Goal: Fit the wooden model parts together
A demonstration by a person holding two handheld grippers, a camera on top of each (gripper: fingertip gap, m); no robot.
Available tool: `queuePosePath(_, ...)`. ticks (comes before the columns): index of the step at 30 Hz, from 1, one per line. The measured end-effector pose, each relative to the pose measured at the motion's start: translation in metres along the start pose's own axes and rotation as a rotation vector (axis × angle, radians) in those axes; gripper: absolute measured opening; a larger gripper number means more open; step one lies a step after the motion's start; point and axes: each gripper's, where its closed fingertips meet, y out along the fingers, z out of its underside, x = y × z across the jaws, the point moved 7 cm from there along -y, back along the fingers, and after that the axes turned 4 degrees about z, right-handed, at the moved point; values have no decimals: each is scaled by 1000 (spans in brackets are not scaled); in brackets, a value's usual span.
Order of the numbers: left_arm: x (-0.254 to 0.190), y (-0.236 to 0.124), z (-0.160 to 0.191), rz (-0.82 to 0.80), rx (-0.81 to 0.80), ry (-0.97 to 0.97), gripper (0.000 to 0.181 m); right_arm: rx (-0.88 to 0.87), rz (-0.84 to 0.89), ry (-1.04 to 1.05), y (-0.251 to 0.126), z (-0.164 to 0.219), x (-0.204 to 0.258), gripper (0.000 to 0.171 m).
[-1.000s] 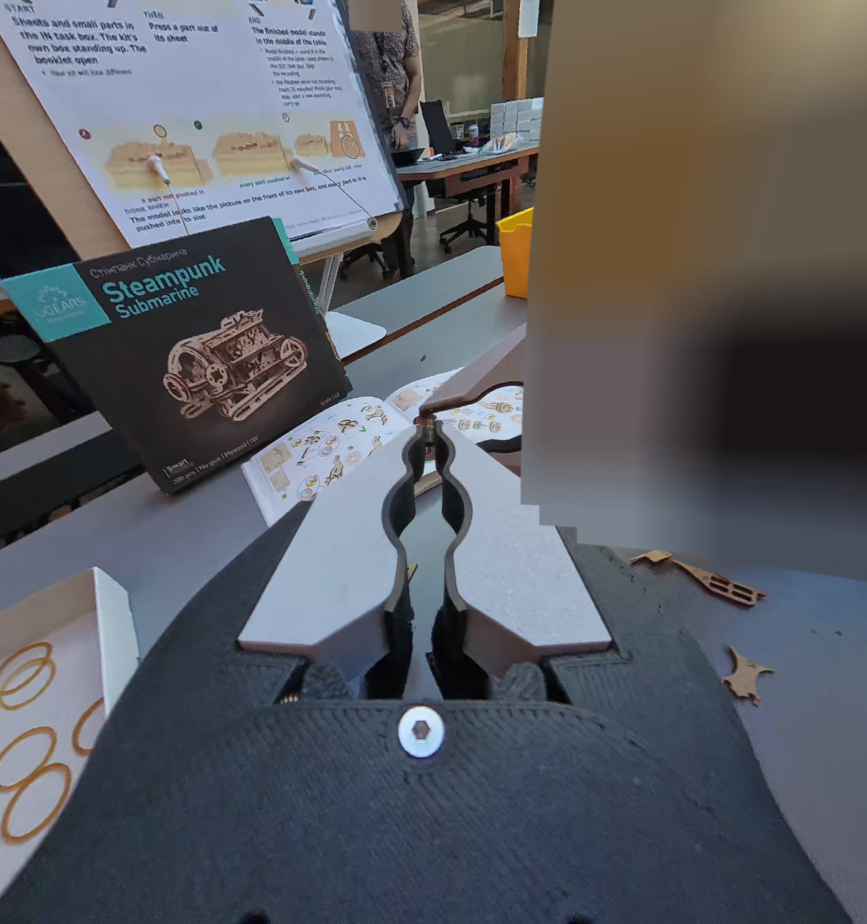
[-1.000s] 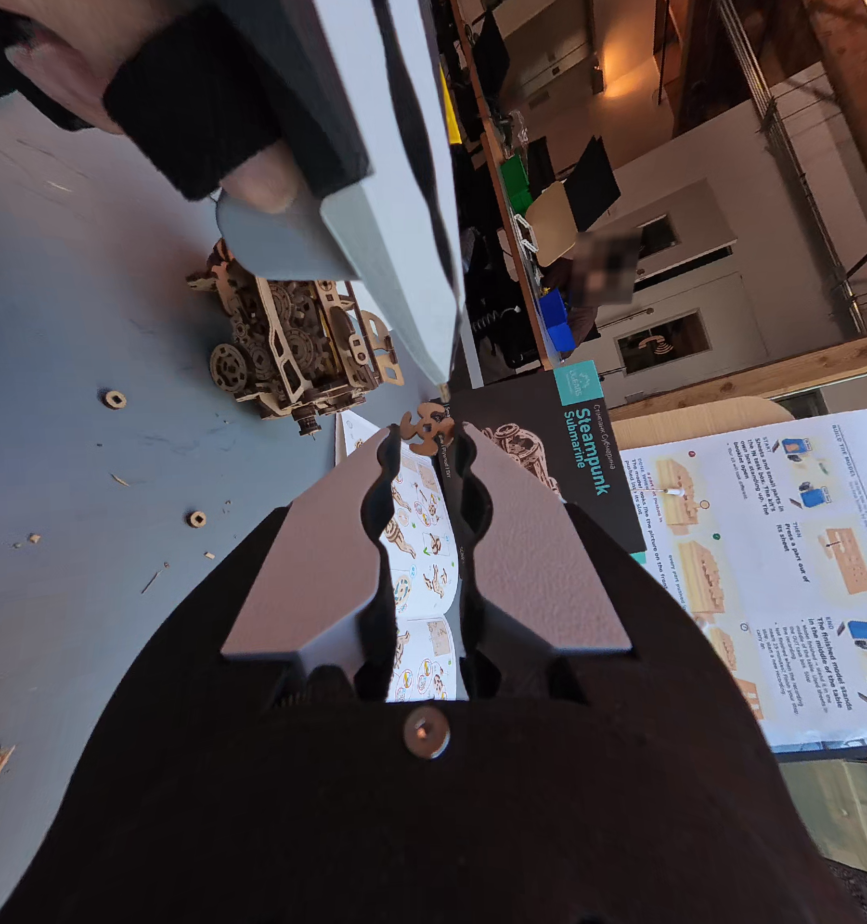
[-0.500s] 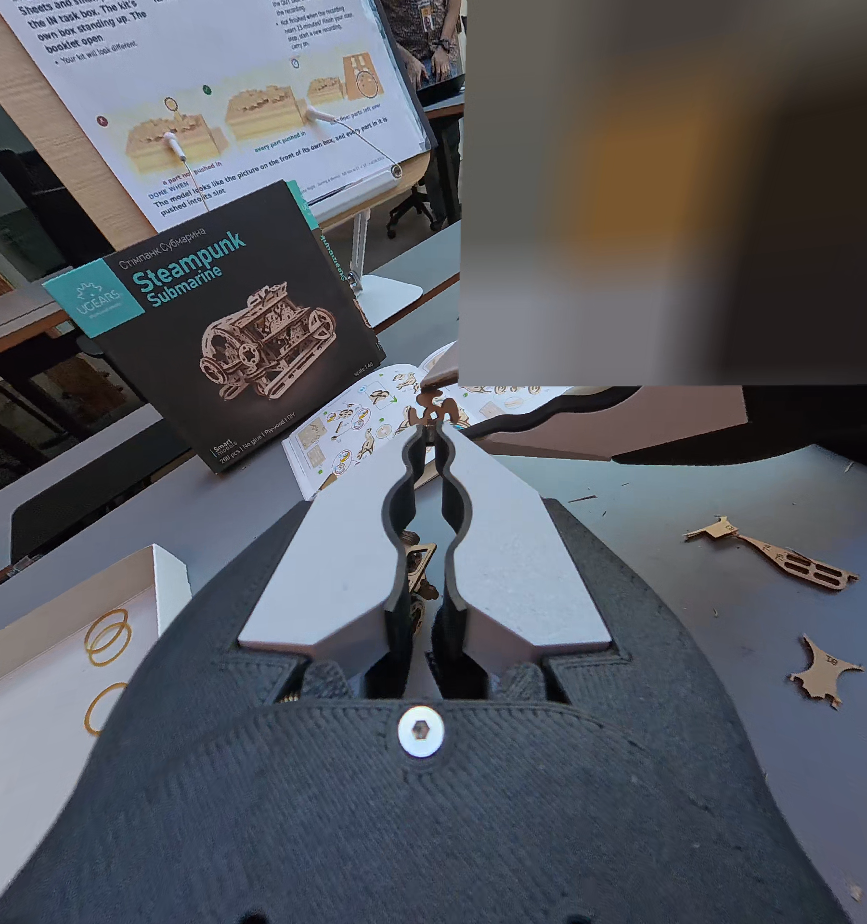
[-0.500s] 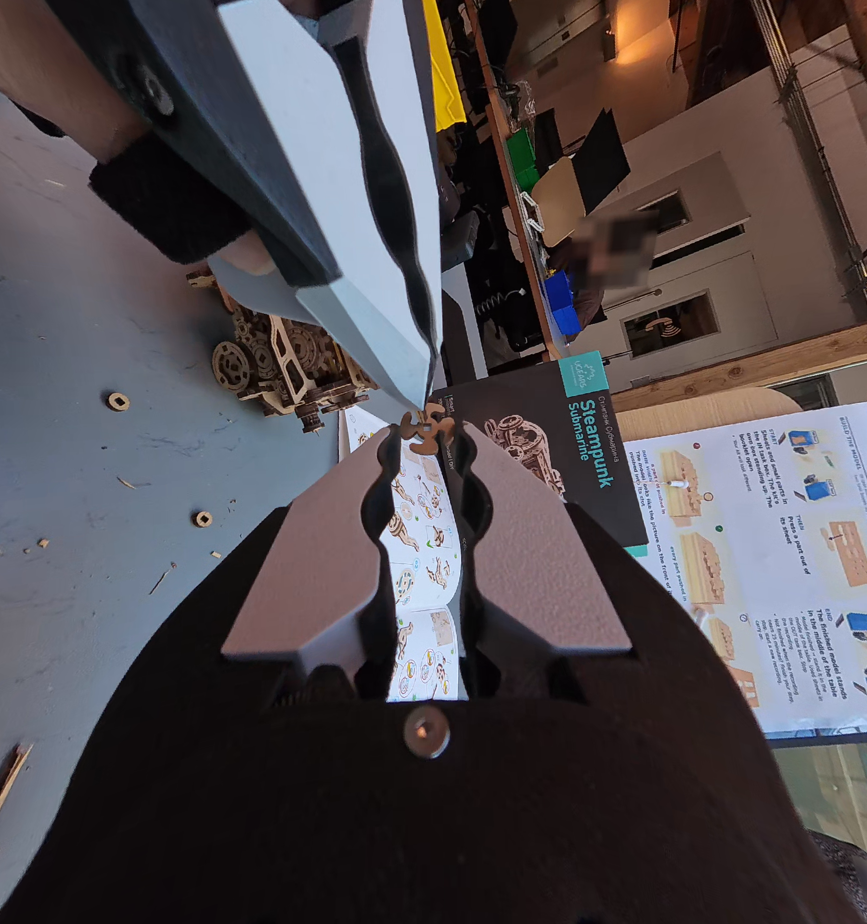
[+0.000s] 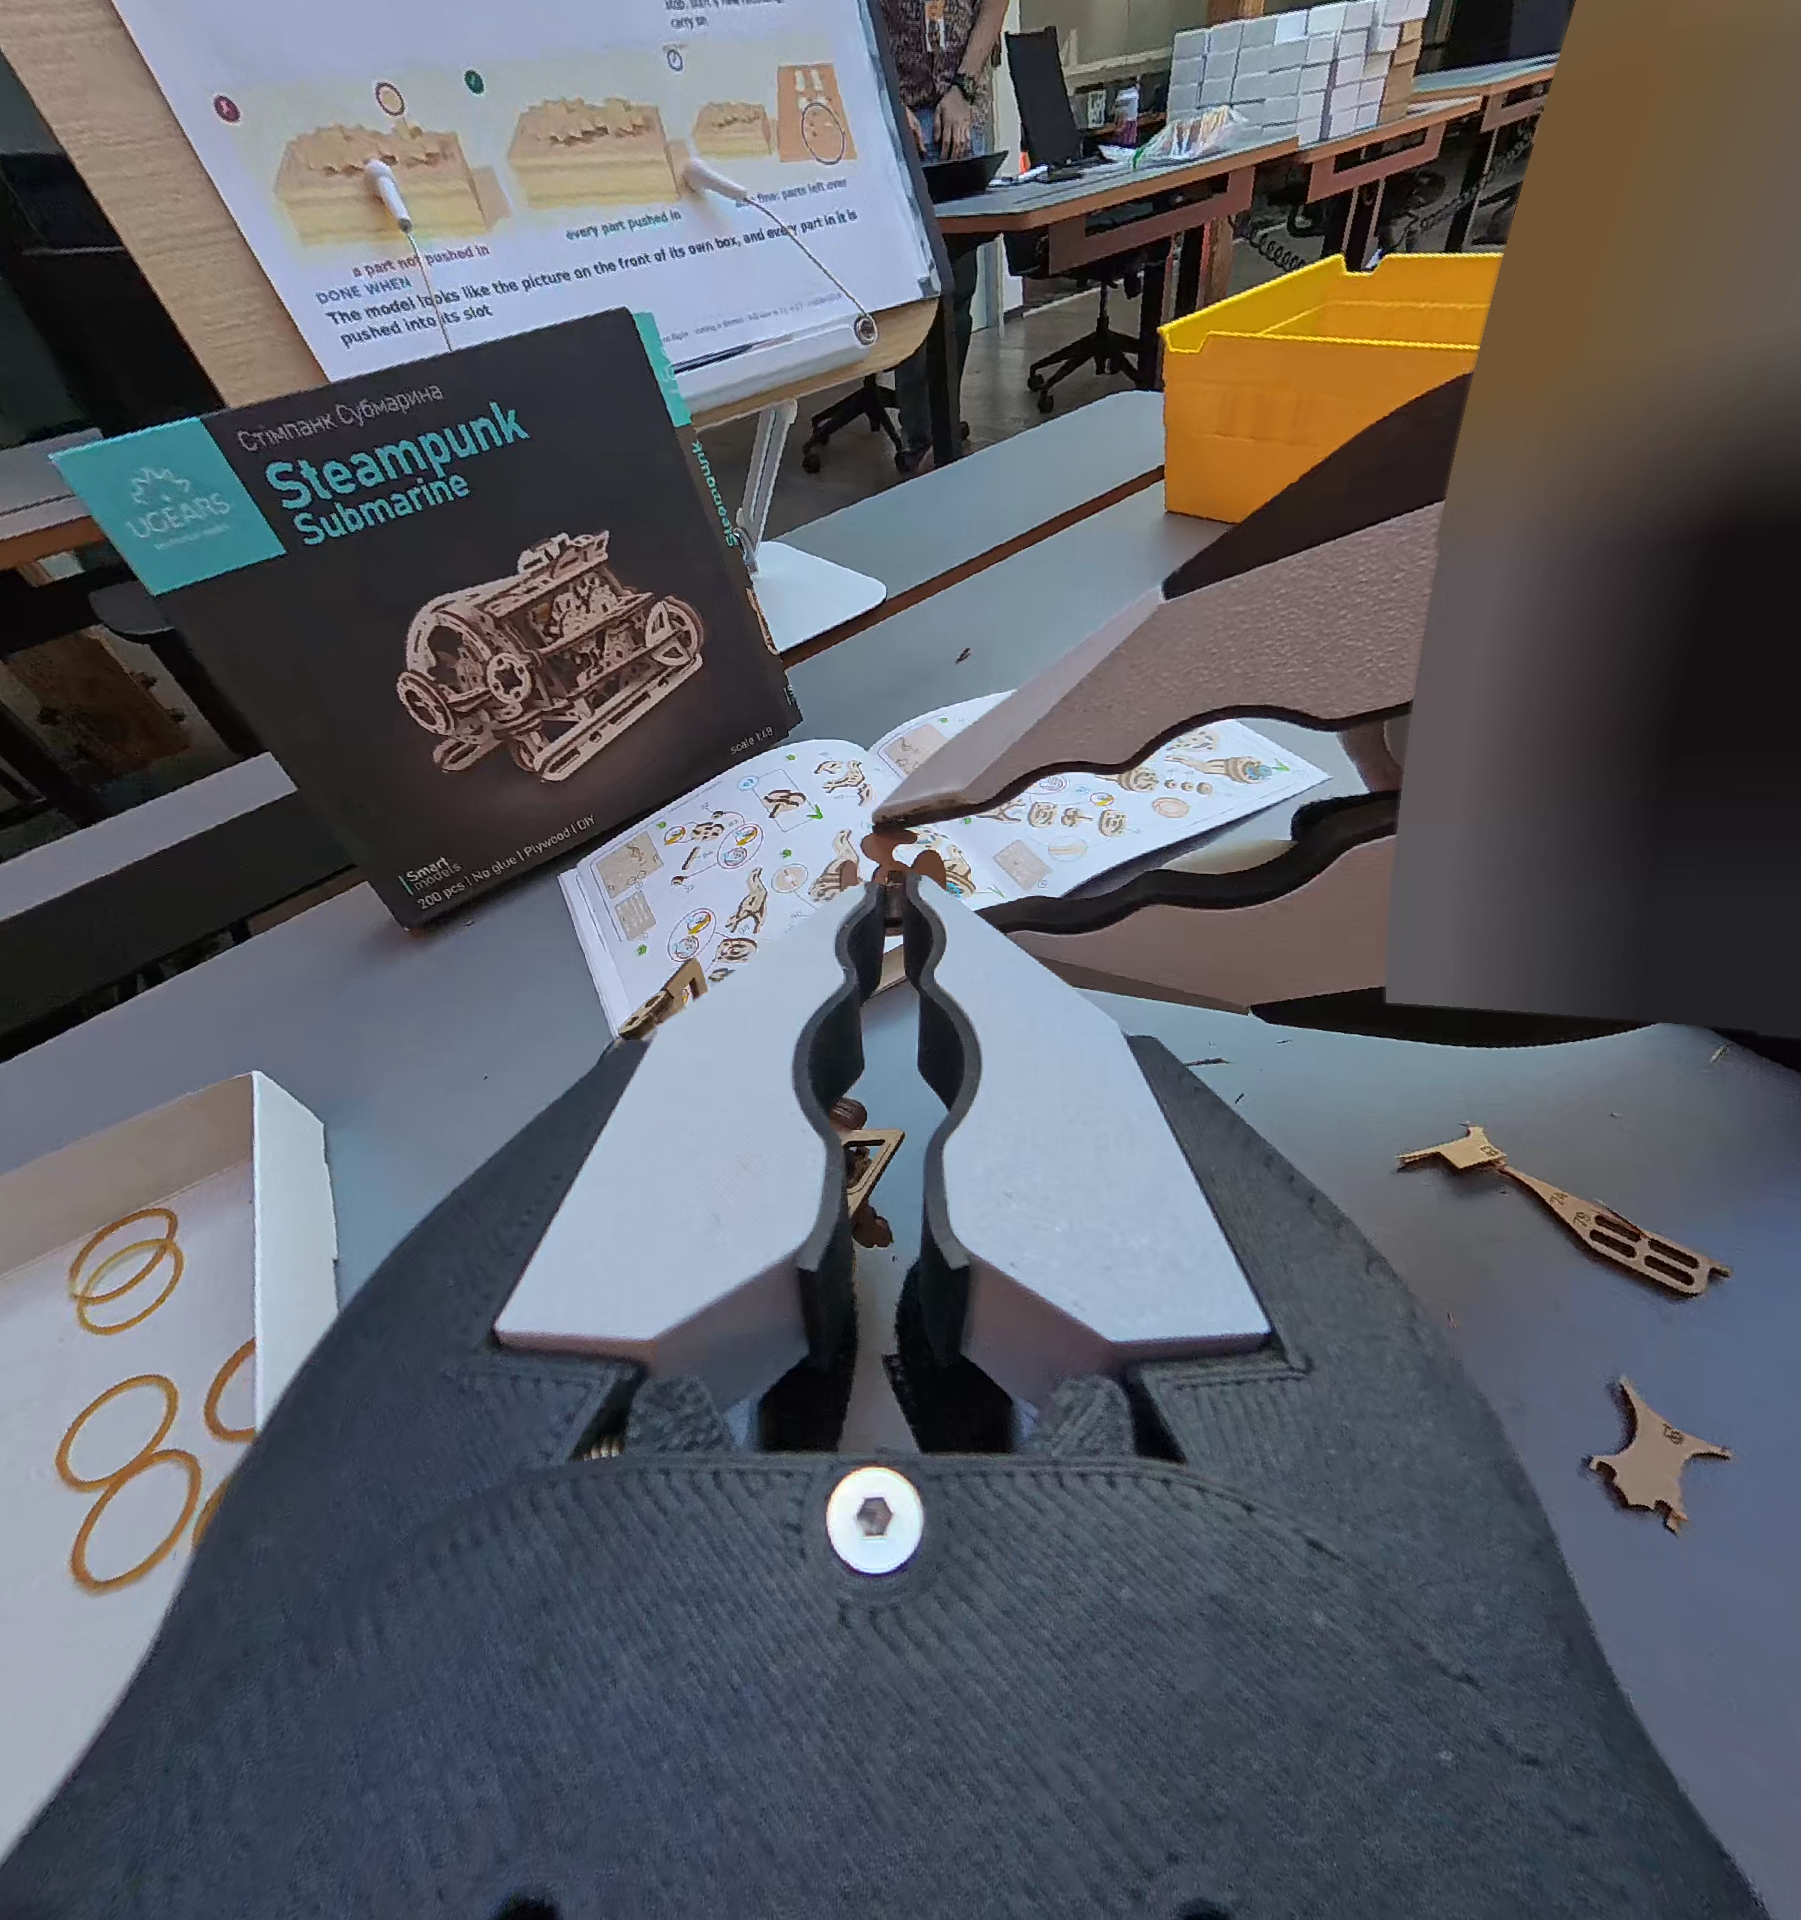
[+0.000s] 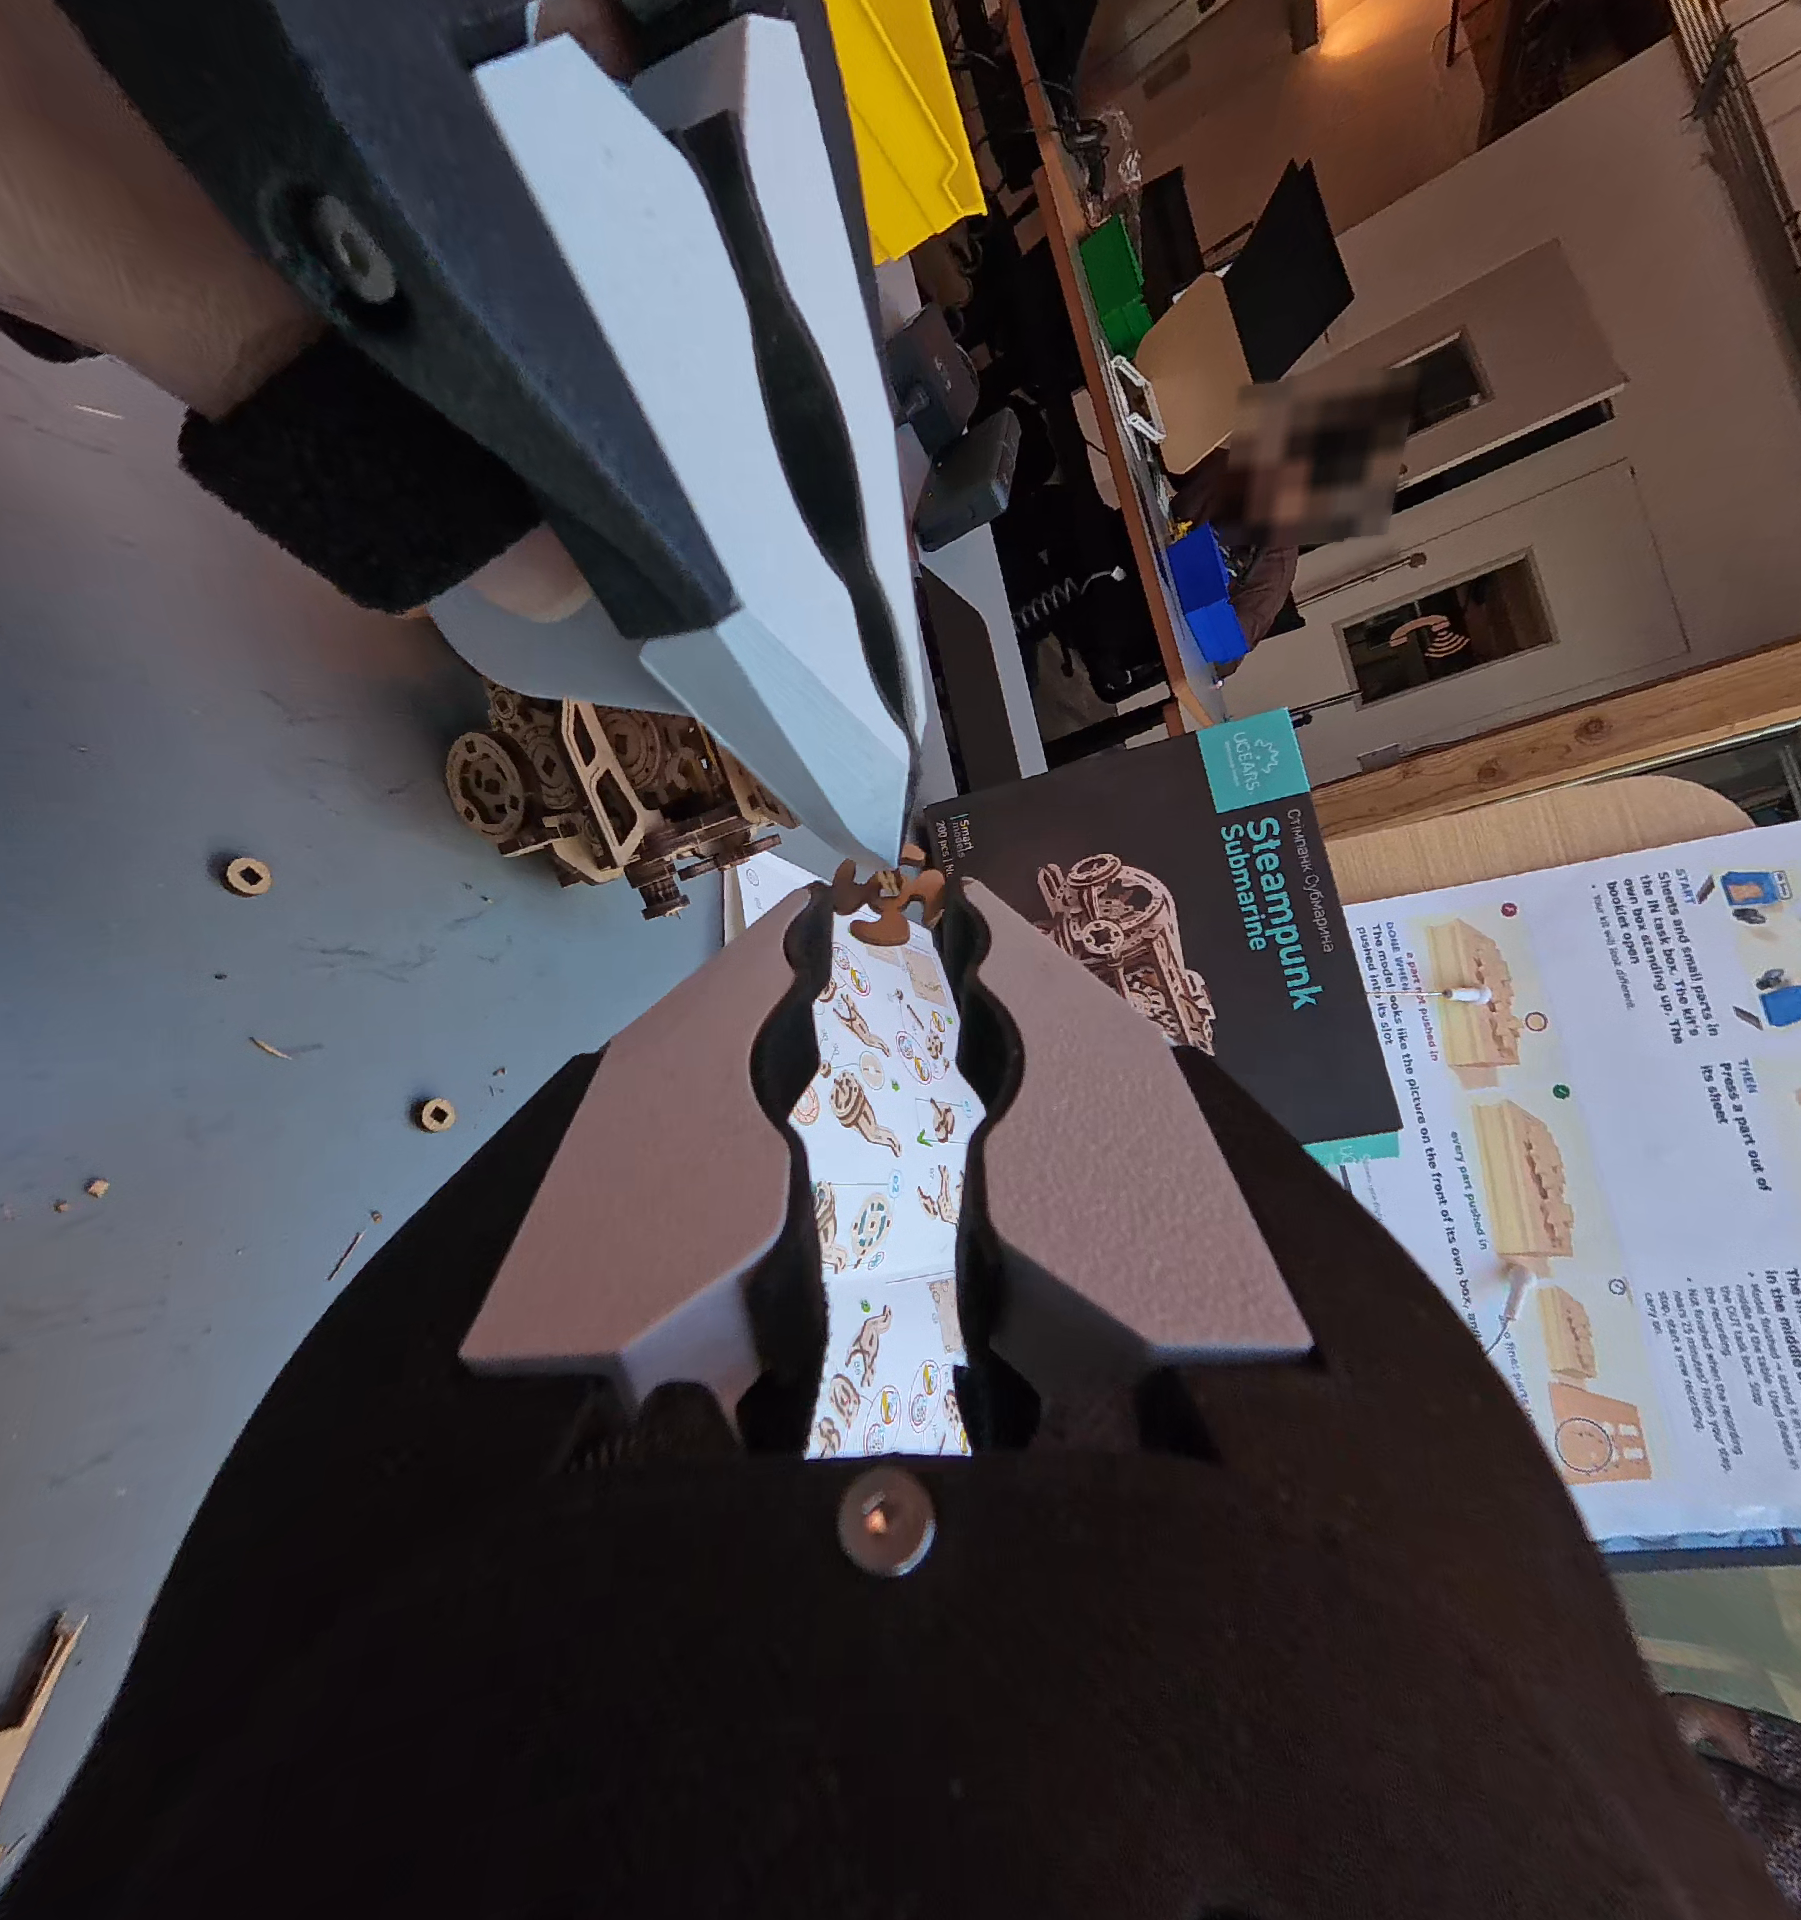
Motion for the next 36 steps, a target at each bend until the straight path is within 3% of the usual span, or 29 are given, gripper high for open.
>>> queuePosePath(15,-1,3,2,-19,36,18,0,26,-13,-14,2,1,3,20)
queuePosePath(36,-5,10,-1,-103,76,18,1,70,86,-191,4,1,8,20)
